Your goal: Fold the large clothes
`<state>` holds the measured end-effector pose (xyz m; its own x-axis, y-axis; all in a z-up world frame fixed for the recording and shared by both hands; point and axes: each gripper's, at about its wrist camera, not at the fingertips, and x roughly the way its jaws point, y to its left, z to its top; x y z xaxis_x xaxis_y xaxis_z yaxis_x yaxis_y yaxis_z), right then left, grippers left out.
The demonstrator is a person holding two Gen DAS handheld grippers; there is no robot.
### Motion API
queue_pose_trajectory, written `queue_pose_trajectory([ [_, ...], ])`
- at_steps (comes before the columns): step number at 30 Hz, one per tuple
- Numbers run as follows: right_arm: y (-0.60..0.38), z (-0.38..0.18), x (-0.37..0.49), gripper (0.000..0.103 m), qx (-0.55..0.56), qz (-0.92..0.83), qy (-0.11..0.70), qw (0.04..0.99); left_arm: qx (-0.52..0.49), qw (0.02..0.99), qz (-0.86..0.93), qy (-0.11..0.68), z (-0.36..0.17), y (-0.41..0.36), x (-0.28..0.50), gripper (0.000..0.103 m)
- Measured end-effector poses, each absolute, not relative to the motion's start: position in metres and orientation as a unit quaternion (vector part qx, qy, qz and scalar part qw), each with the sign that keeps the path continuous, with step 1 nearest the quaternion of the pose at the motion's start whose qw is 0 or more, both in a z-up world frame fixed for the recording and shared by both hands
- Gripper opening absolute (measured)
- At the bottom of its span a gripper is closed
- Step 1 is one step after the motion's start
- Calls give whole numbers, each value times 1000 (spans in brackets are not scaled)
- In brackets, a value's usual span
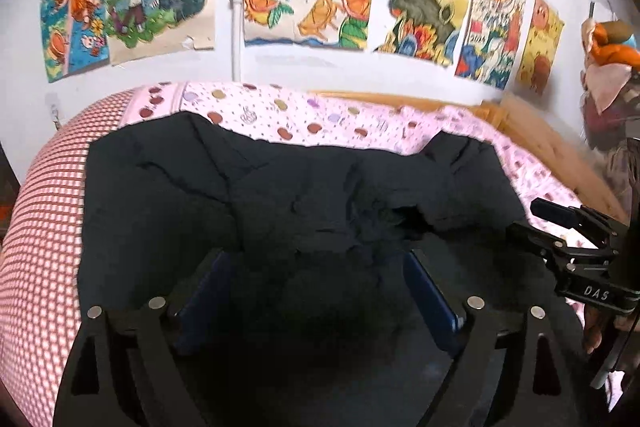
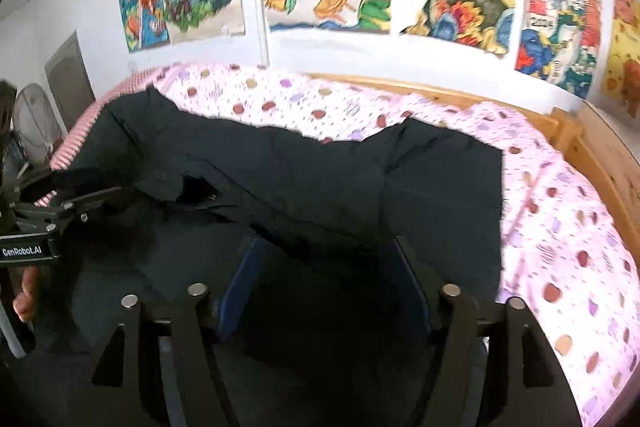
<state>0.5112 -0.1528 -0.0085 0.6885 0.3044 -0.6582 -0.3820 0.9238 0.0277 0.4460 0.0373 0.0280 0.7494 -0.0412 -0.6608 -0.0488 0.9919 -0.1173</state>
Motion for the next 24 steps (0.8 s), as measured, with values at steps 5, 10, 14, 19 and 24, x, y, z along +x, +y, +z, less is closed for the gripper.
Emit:
queue_pose_trajectory([
  [5,-169,25,487,74,-36,185,328,926,-60,941,2,334,55,29,417,92],
  [10,-178,54,461,79,-26,185,303,934,-67,951,1,301,83,27,384,97],
  [14,-191,74,428,82,-4,194,291,937,-79,959,9,271,102,25,352,99],
  [19,-209,89,388,83,17,204,286,936,-79,964,-2,254,120,19,312,101],
  [24,-223,108,346,84,21,202,265,943,-72,969,-11,237,142,11,275,101],
])
